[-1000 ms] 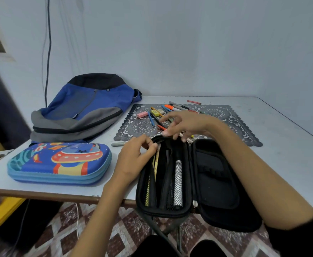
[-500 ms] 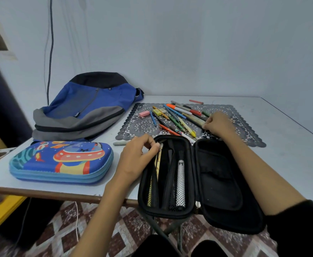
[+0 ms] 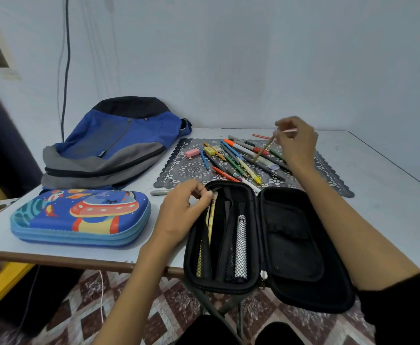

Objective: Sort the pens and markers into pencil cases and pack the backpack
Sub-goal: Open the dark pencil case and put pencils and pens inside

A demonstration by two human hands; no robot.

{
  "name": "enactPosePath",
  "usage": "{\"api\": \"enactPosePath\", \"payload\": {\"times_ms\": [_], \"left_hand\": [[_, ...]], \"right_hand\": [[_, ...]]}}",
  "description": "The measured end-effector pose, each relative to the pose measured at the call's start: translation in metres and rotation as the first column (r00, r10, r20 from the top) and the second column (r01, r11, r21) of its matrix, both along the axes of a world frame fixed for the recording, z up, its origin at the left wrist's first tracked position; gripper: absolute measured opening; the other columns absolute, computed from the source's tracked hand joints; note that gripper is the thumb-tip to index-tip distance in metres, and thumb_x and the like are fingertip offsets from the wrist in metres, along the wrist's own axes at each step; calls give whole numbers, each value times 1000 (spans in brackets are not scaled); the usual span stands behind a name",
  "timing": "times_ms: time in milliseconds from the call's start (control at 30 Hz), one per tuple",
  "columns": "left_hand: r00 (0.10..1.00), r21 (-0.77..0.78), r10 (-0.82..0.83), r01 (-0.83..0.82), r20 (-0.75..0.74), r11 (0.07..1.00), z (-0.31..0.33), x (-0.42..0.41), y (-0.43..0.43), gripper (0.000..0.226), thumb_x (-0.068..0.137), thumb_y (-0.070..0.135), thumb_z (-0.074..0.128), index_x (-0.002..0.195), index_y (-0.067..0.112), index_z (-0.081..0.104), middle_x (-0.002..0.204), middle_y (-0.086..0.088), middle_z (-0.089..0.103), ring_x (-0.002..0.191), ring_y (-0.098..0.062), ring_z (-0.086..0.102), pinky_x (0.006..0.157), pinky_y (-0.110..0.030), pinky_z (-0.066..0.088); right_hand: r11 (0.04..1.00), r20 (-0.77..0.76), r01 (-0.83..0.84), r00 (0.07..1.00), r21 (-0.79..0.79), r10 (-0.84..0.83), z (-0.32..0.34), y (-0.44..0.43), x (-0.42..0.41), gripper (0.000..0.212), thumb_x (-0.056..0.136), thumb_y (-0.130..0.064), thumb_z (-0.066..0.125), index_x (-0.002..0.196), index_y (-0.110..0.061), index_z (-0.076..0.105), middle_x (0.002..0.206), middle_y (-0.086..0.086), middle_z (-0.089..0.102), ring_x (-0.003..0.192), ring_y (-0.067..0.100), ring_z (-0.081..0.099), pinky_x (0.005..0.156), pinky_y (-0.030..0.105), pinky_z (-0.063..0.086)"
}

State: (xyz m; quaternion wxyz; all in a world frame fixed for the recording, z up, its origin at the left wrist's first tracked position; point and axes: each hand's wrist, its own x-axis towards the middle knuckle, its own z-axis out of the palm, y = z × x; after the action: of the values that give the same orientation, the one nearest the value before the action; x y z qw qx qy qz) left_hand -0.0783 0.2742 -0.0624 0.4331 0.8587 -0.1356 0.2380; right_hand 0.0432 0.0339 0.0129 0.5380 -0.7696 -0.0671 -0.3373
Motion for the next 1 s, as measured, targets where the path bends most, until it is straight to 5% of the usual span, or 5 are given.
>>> {"api": "enactPosePath", "payload": {"times_ms": [200, 333, 567, 800, 1000], "left_hand": [[1000, -42, -27, 27, 11, 999, 0, 0, 0, 22, 83, 48, 50, 73, 28, 51, 105, 15, 63, 92, -7, 59, 65, -22, 37], [1000, -47, -20, 20, 0, 999, -1, 1, 0, 22, 82, 51, 48, 73, 31, 50, 107, 15, 64, 91, -5, 59, 64, -24, 37], [1000, -7, 1, -1, 10, 1000, -4, 3, 1, 27, 82, 54, 45, 78, 29, 53, 107, 16, 64, 89, -3, 57, 66, -25, 37], [1000, -21, -4, 4, -1, 1000, -2, 3, 0, 25, 80, 55, 46, 74, 31, 50, 107, 13, 65, 89, -4, 58, 66, -25, 36], [1000, -17, 4, -4, -1, 1000, -1, 2, 0, 26, 80, 55, 46, 76, 30, 53, 105, 16, 64, 89, -3, 58, 64, -24, 38]], "right_hand": [[908, -39, -313, 941, 280, 337, 34, 24, -28, 16, 80, 5, 70, 96, 0, 67, 86, 10, 68, 68, 20, 71, 64, 25, 59], [805, -388, -546, 707, 232, 591, 32, 42, -45, 19, 77, 9, 71, 95, 5, 66, 91, 19, 69, 72, 23, 73, 66, 24, 59], [660, -695, -741, 408, 126, 592, 6, 60, -62, 15, 78, 4, 73, 91, 9, 66, 77, 16, 71, 65, 19, 70, 61, 19, 57], [544, -776, -806, 492, -235, 395, 5, 67, -63, 21, 71, -20, 85, 79, -5, 74, 71, 17, 64, 51, 14, 47, 46, 16, 35], [563, -751, -819, 439, -110, 493, 9, 61, -60, 14, 87, -15, 70, 92, -2, 72, 68, 5, 68, 44, 7, 48, 42, 14, 36]]}}
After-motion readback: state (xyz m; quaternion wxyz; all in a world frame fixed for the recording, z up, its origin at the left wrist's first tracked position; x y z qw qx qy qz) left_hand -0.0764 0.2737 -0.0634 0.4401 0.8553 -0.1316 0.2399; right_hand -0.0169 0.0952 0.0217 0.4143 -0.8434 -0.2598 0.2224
